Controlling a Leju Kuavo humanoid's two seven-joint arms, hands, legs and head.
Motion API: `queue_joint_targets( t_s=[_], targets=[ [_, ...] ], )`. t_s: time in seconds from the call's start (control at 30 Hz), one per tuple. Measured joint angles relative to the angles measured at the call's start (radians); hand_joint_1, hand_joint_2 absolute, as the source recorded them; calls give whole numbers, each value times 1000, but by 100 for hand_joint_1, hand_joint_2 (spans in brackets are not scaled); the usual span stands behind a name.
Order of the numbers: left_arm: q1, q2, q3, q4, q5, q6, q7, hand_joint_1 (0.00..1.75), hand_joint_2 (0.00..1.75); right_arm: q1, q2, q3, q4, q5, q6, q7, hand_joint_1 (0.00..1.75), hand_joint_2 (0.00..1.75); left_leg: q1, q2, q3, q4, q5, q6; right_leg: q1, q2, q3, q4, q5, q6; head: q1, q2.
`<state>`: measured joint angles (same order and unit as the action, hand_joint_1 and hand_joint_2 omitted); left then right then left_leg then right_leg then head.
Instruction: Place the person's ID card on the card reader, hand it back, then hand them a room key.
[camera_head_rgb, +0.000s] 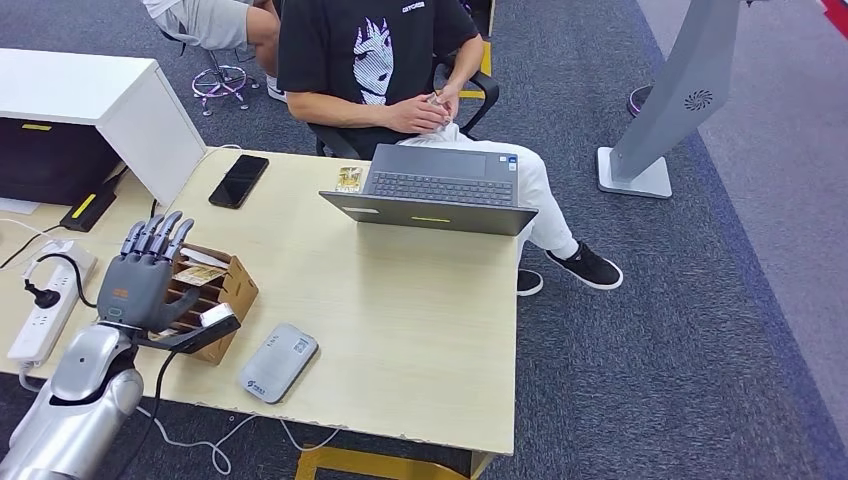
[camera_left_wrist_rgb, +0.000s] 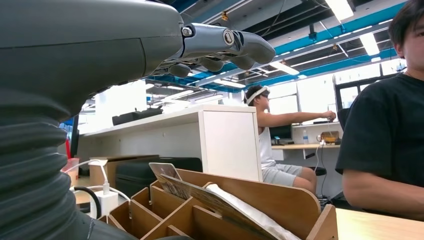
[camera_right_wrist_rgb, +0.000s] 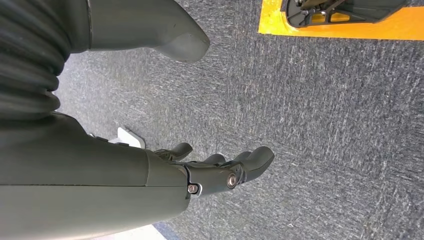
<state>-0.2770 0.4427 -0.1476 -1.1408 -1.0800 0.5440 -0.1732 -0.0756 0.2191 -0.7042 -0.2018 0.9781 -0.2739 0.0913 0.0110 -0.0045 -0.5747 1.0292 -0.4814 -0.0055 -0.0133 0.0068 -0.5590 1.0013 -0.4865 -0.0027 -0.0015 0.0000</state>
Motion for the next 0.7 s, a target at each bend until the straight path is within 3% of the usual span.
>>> queue_joint_targets(
  t_s=[0.43,0.47,0.57,0.6,0.7],
  targets=[
    [-5,-5,0,22,0,1,-5,0,175,-1,2,0,0,0,-1,-2,0,175,0,0,0,0,0,0,0,0,0,0,0,0,0,0],
    [-6,-6,0,24,0,2,-6,34,175,-1,2,0,0,0,-1,-3,0,175,0,0,0,0,0,0,0,0,0,0,0,0,0,0],
    [-7,-7,0,28,1,0,-6,164,175,-1,2,0,0,0,-2,-5,0,175,0,0,0,0,0,0,0,0,0,0,0,0,0,0],
    [-8,-7,0,29,3,-1,-6,175,175,-2,3,0,0,1,-2,-7,0,175,0,0,0,0,0,0,0,0,0,0,0,0,0,0],
    [-8,-7,0,29,6,-2,-6,175,175,-2,3,0,0,1,-3,-10,0,175,0,0,0,0,0,0,0,0,0,0,0,0,0,0]
  ],
)
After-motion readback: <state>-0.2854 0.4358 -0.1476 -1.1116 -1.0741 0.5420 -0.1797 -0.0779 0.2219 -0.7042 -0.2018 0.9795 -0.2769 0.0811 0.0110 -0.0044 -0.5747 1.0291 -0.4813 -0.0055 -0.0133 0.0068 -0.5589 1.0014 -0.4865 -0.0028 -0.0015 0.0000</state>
